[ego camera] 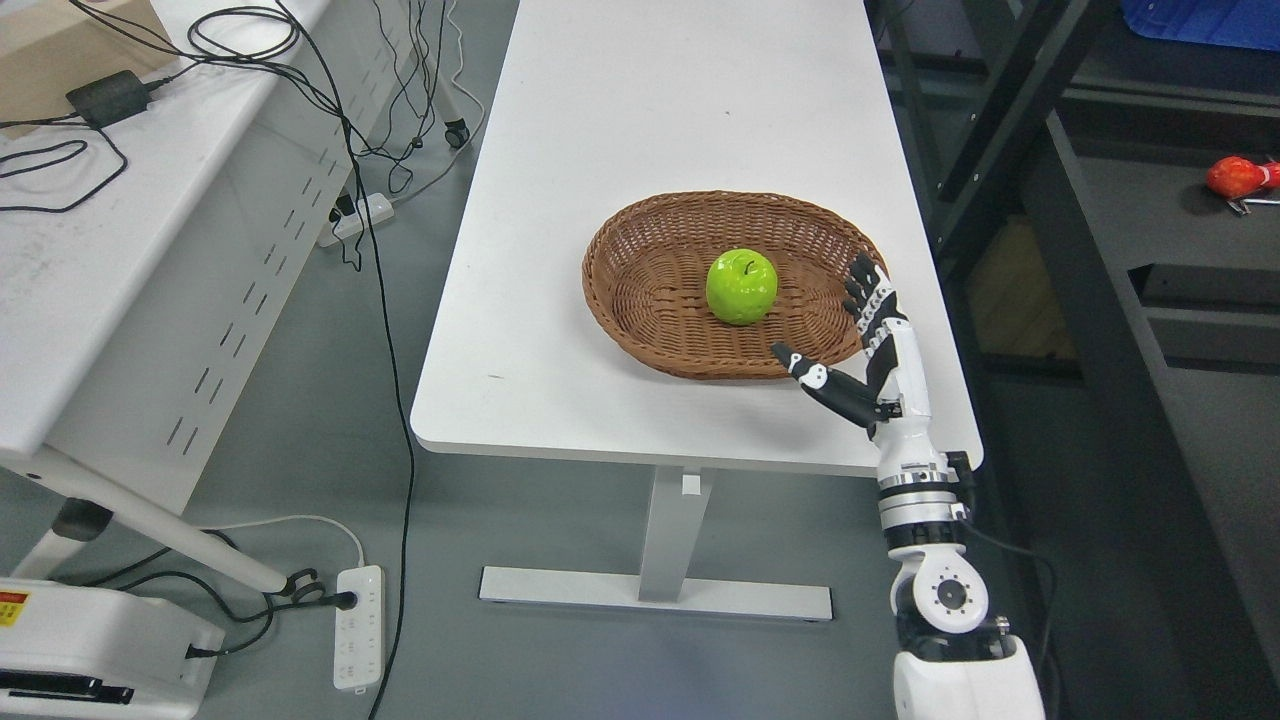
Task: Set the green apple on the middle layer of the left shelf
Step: 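Move the right hand over the green apple in the wicker basket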
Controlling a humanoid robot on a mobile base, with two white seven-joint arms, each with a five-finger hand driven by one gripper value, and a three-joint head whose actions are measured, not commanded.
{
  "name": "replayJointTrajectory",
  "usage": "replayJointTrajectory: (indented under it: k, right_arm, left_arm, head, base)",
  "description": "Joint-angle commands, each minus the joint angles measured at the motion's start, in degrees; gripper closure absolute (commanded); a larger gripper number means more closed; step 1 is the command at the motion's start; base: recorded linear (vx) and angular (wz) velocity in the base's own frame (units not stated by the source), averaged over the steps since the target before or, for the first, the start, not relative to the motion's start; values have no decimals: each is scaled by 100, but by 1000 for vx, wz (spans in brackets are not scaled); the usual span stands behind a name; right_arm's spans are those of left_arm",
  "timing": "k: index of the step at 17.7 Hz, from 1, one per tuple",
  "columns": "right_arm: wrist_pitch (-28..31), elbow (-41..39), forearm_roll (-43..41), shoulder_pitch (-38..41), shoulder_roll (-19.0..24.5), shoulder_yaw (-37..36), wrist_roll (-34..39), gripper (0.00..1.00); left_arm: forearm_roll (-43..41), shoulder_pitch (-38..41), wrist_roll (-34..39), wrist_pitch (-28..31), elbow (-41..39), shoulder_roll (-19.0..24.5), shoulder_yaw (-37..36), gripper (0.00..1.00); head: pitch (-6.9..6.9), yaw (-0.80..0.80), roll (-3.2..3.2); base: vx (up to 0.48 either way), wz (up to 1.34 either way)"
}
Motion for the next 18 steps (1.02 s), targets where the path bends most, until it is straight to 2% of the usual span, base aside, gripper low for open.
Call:
replayJointTrajectory:
  k: [1,8,10,13,14,16,18]
  right_arm:
    - [-156,356,-54,-21,-100,-236,19,0]
    - [-77,321,68,-240,-100,-315,-7,0]
    - [80,321,890,-591,-394,-245,-25,0]
    - [352,277,3681,-1048,-842,-166,-296,1]
    - [458,181,4125,-1145,-1087,-105,-306,1]
    - [468,-65,4130,-1190,-1624,106,-236,0]
    - [389,-285,3850,-1278,-1932,195,-175,0]
  left_arm:
    - [0,0,-4,-4,0,100,1,0]
    - [0,0,-4,-4,0,100,1,0]
    - [0,0,-4,-4,0,100,1,0]
    - [0,0,-4,-4,0,100,1,0]
    - [0,0,-4,-4,0,100,1,0]
    - [0,0,-4,-4,0,100,1,0]
    - [0,0,-4,-4,0,100,1,0]
  head:
    - [0,0,0]
    - [0,0,0]
    - [0,0,0]
    - [0,0,0]
    - [0,0,0]
    - [0,0,0]
    - [0,0,0]
  base:
    - [77,38]
    - [9,9]
    - [0,0]
    - [10,2]
    - [29,7]
    - [47,26]
    - [65,38]
